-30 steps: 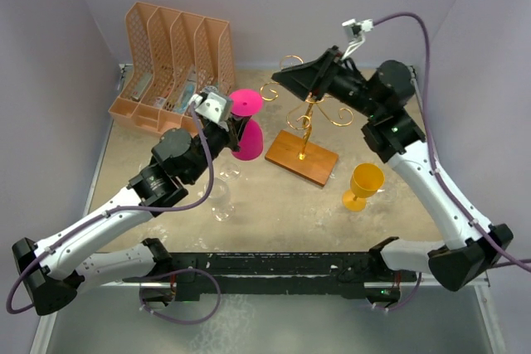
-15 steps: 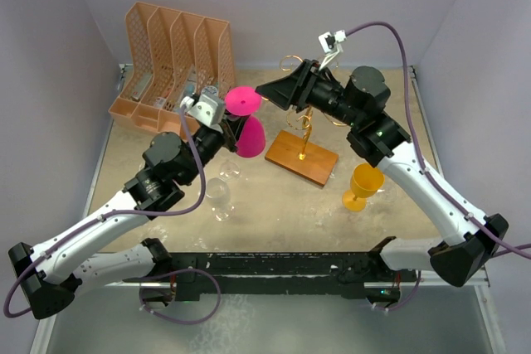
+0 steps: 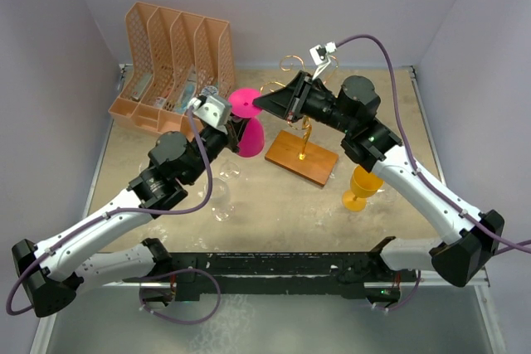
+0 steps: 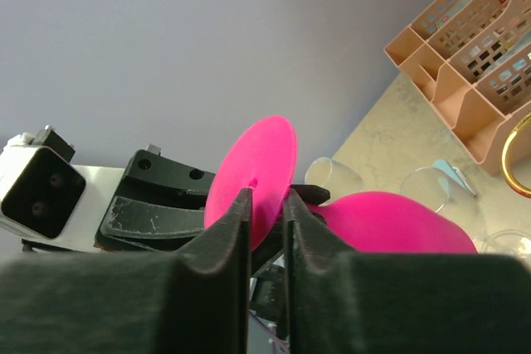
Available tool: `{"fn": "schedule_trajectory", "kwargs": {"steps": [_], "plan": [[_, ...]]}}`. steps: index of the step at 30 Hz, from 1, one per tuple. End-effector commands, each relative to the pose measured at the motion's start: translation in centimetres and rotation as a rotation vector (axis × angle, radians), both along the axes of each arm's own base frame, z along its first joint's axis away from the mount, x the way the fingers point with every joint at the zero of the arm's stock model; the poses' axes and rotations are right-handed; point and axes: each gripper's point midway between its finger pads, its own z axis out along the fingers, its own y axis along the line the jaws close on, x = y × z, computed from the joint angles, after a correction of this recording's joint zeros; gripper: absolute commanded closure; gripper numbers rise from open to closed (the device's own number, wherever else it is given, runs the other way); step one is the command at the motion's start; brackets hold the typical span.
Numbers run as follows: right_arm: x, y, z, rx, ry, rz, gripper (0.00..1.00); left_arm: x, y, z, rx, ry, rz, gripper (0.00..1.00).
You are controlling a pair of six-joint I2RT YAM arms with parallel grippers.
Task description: Place the wine glass upside down on the wine glass rack
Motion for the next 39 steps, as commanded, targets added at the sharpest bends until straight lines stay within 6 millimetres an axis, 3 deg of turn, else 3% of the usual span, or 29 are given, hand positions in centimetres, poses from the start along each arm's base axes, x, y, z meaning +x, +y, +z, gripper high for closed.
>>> {"fn": "schedule_trajectory", "kwargs": {"steps": [1, 4, 12, 19, 22, 32, 39], "plan": [[-3.1, 0.2, 2.8, 0.085, -0.048, 0.109, 1.00, -0.4, -0.3, 2.1, -0.073, -0.049, -0.027, 1.00], [-3.1, 0.1, 3.1, 0.098, -0.020, 0.102, 1.00, -0.3, -0.1, 1.9, -0.085, -0.023, -0.013, 1.00], [-2.9, -0.4, 3.6, 0.135, 0.034, 0.069, 1.00, -0.5, 0.5, 1.2, -0.100, 0.013, 0.002, 0.86], [-2.4, -0.8, 3.9, 0.163, 0.071, 0.023, 1.00, -0.3, 1.1, -0.1, -0.089, 0.076, 0.037, 0.60], [-1.7, -0.9, 3.4, 0.164, 0.110, -0.012, 1.00, -0.5, 2.2, -0.7, -0.101, 0.112, 0.072, 0.54], [0.8, -1.2, 0.6, 0.160, 0.268, -0.139, 1.00, -2.8, 4.4, 0.7, -0.233, 0.167, 0.062, 0.51], [3.1, -2.5, 0.4, 0.148, 0.348, -0.291, 1.00, -3.3, 4.8, 1.0, -0.289, 0.194, 0.055, 0.51]]}}
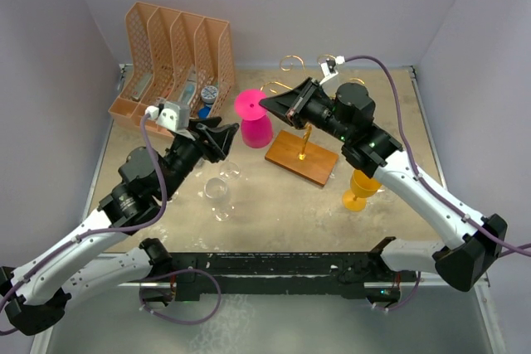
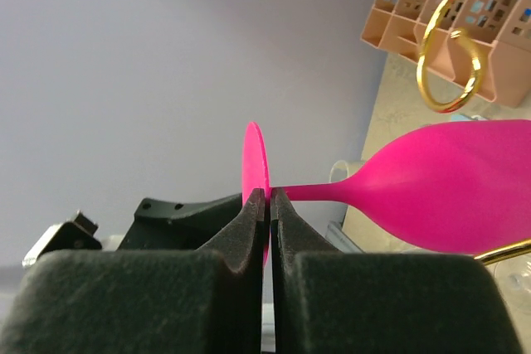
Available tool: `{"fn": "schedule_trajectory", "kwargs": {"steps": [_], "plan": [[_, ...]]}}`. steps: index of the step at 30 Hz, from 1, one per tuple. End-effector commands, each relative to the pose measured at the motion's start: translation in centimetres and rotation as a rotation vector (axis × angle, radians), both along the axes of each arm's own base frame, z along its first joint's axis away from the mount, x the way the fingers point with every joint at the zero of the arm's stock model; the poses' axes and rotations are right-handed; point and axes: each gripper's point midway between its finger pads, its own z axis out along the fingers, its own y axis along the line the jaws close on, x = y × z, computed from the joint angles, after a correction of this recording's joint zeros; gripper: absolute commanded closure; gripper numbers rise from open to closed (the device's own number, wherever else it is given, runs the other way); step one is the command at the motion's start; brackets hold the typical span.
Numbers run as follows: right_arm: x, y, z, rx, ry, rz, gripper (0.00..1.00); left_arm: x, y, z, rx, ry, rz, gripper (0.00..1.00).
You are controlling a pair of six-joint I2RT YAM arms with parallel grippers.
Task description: Place the wine glass upside down on the wine glass rack
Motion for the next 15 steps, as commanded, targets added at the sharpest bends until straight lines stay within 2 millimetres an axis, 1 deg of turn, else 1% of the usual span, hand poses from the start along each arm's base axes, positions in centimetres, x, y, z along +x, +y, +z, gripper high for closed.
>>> {"fn": "schedule_trajectory", "kwargs": {"steps": [1, 7, 10, 15], "plan": [[2.0, -1.6, 1.9, 0.009, 0.035, -0.147, 1.00, -0.1, 0.3, 0.3, -0.058, 0.028, 0.013, 0.51], [3.4, -2.5, 1.4, -0.026, 0.060, -0.234, 1.00, 0.1, 1.1, 0.2, -0.067, 0.043, 0.054, 0.51], [4.2, -3.4, 1.3, -0.035, 0.067, -0.298, 1.00, 0.2, 1.3, 0.3, -0.074, 0.048, 0.065, 0.51], [5.5, -5.1, 1.8, -0.039, 0.062, -0.404, 1.00, 0.3, 1.8, 0.3, -0.078, 0.059, 0.086, 0.51]]}}
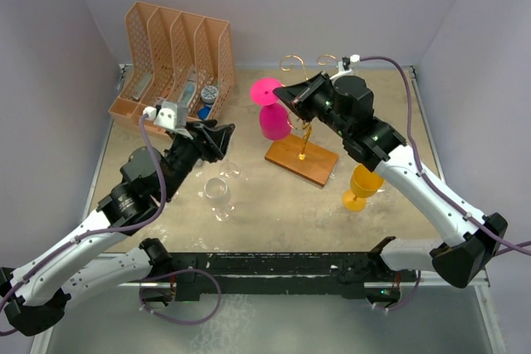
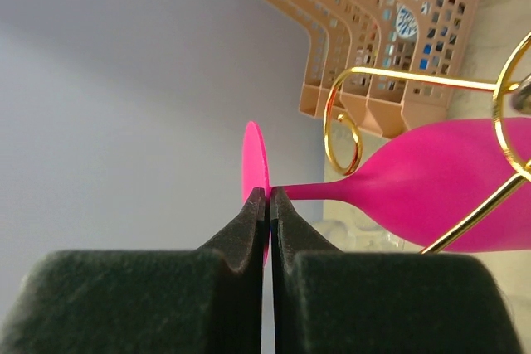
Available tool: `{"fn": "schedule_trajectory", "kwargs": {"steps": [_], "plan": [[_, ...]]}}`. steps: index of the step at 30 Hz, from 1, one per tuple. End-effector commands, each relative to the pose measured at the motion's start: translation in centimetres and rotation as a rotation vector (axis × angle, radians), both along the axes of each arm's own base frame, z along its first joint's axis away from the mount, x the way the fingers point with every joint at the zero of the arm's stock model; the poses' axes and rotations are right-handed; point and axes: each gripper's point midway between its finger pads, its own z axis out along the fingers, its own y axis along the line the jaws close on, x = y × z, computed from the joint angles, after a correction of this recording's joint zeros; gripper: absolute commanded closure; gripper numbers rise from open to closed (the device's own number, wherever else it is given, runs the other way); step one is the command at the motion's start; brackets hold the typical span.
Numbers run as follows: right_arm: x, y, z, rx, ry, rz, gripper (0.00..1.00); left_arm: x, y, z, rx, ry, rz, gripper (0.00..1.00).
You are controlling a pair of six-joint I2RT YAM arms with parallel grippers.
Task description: Place the wine glass upside down on the wine glass rack
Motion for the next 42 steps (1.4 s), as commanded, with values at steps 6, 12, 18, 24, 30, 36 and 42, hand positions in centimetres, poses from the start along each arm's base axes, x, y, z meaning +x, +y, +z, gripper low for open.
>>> {"fn": "schedule_trajectory", "kwargs": {"steps": [6, 12, 18, 24, 30, 36, 42], "plan": [[2.4, -3.0, 3.1, 0.029, -0.053, -0.198, 1.00, -0.1, 1.3, 1.5, -0.056, -0.006, 0.053, 0.51], [3.3, -3.6, 3.7, 0.019, -0.074, -0.253, 1.00, 0.0, 1.6, 1.6, -0.054, 0.000, 0.067, 0.51], [4.2, -3.1, 4.7, -0.013, -0.159, -0.249, 1.00, 0.1, 1.6, 1.4, -0.053, 0.007, 0.068, 0.51], [4.8, -1.3, 4.6, -0.060, -0.208, -0.173, 1.00, 0.0, 1.6, 1.5, -0.057, 0.014, 0.066, 0.51], [4.9, 0.6, 4.3, -0.093, -0.234, -0.078, 1.00, 0.0, 1.5, 1.2, -0.053, 0.025, 0.068, 0.51], [4.2, 1.7, 3.9, -0.101, -0.248, -0.007, 1.00, 0.1, 1.6, 1.4, -0.044, 0.029, 0.071, 0.51], [3.4, 1.4, 3.4, -0.116, -0.240, 0.011, 1.00, 0.1, 1.6, 1.1, -0.041, 0.034, 0.076, 0.51]]}}
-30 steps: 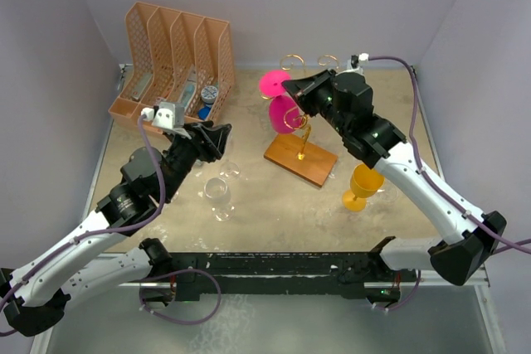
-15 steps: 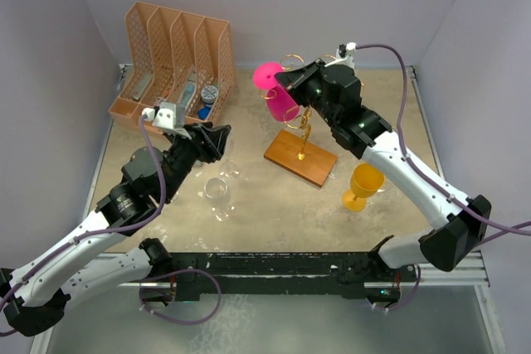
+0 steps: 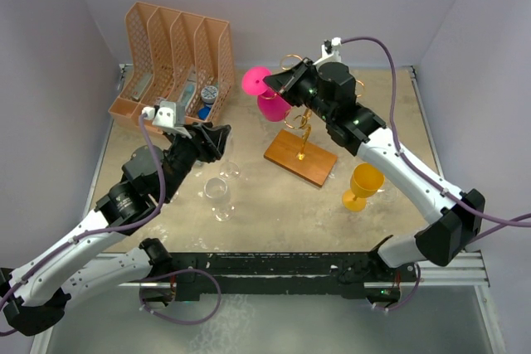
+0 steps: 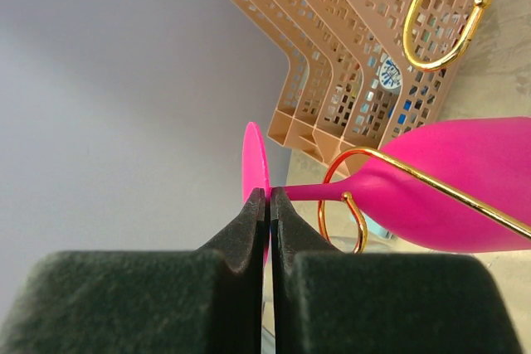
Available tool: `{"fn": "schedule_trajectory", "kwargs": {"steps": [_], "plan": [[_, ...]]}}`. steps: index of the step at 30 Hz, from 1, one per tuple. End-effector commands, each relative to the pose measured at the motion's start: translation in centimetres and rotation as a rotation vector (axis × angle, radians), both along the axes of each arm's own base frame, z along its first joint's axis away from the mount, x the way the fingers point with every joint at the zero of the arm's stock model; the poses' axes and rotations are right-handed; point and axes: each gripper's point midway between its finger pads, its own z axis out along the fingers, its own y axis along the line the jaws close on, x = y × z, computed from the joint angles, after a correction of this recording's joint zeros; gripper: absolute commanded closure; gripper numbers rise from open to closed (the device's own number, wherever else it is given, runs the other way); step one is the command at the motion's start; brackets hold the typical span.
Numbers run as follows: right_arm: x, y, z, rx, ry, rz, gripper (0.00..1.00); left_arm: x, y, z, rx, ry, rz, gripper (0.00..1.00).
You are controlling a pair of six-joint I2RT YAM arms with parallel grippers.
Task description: Place the wine glass upside down on the wine glass rack
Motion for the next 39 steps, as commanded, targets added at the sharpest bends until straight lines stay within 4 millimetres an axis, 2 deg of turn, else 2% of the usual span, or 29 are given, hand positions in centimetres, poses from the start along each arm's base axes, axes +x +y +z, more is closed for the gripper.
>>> {"fn": "schedule_trajectory", "kwargs": {"steps": [1, 12, 20, 26, 33, 39], "plan": [[-1.3, -0.5, 3.8, 0.037, -0.096, 0.029, 1.00, -0.2, 0.4, 2.3, -0.051, -0.034, 0.012, 0.51], [-1.9, -2.3, 1.6, -0.002, -0.039, -0.029, 1.00, 0.0, 0.3, 2.2, -0.052, -0.031, 0.012, 0.51], [-1.5, -2.8, 0.8, -0.043, -0.026, -0.059, 0.87, -0.2, 0.0, 2.3, -0.059, -0.029, -0.004, 0.51], [-1.3, -4.4, 1.9, -0.058, -0.090, -0.129, 0.72, -0.2, 0.1, 2.3, -0.057, -0.025, -0.001, 0.50], [-1.7, -6.1, 3.8, -0.076, -0.125, -0.182, 0.63, -0.1, 0.5, 2.1, -0.048, -0.010, 0.020, 0.50], [-3.1, -7.6, 6.1, -0.079, -0.171, -0.203, 0.54, 0.0, 0.8, 1.9, -0.041, 0.001, 0.035, 0.50]]}}
